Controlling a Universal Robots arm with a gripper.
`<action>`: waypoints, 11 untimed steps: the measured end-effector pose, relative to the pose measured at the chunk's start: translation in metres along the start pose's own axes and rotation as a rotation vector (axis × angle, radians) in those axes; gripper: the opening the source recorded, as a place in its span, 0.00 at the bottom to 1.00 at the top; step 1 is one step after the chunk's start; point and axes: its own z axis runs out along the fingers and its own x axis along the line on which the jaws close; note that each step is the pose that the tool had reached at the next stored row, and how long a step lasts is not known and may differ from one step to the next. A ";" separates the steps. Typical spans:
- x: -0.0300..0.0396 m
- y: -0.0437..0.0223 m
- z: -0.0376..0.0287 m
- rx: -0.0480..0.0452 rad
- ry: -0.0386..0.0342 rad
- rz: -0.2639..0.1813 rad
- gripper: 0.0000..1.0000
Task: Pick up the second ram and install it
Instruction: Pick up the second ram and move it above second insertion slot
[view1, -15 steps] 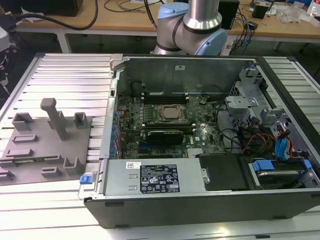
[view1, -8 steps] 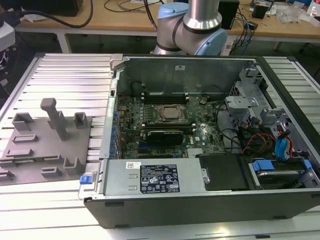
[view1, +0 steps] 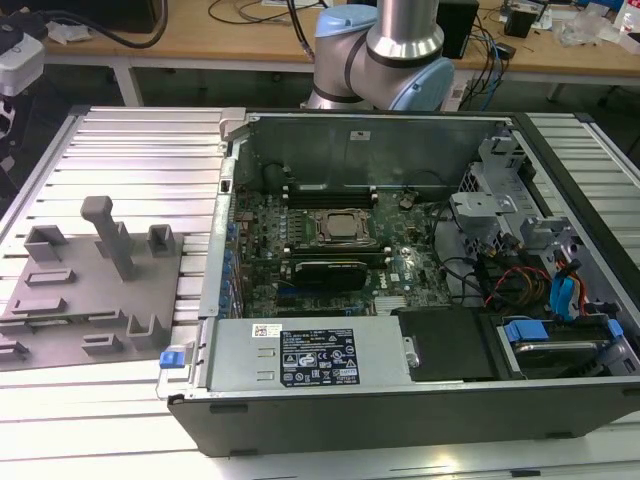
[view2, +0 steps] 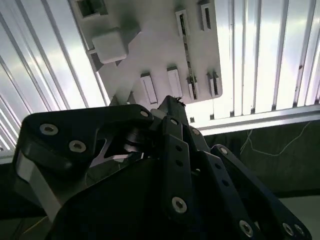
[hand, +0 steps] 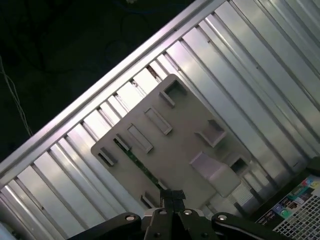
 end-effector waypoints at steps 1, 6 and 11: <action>0.0000 0.0000 0.0000 0.0003 0.0007 -0.017 0.11; 0.0000 0.0000 0.0000 0.0014 0.0045 -0.125 0.11; 0.0000 0.0000 0.0000 0.0016 0.0082 -0.291 0.11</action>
